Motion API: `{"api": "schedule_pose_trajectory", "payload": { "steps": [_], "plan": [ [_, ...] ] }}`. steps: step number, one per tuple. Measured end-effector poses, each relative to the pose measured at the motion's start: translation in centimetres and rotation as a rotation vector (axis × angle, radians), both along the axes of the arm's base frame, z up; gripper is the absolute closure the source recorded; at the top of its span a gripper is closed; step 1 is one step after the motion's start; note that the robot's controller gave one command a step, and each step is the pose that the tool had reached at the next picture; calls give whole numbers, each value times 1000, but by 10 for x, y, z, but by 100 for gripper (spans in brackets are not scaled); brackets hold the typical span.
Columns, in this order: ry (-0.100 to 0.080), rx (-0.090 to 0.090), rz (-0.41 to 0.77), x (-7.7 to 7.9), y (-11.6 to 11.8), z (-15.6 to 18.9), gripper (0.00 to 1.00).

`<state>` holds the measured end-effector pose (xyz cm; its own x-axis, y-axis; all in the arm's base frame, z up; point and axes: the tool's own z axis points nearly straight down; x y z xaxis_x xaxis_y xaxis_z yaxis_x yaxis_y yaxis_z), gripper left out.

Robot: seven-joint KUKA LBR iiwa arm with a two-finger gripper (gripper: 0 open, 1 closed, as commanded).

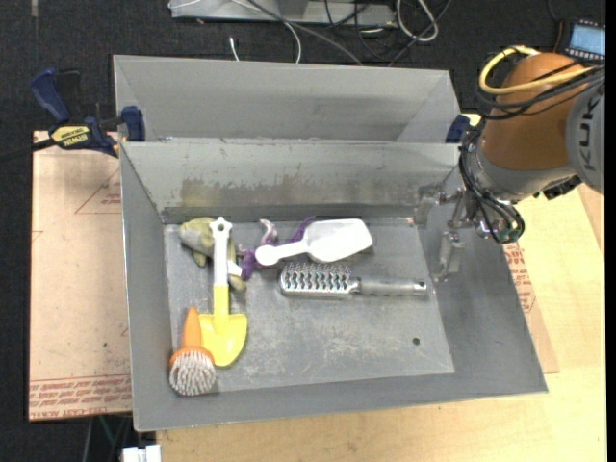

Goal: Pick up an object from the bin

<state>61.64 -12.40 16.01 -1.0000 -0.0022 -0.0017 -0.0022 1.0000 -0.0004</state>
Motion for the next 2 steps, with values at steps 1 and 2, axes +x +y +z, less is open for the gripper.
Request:
{"api": "schedule_pose_trajectory", "payload": {
  "steps": [1,2],
  "plan": [
    [0,0,0,0,0,0,0],
    [4,3,-40,-14,27,-94,0]
  ]
}}
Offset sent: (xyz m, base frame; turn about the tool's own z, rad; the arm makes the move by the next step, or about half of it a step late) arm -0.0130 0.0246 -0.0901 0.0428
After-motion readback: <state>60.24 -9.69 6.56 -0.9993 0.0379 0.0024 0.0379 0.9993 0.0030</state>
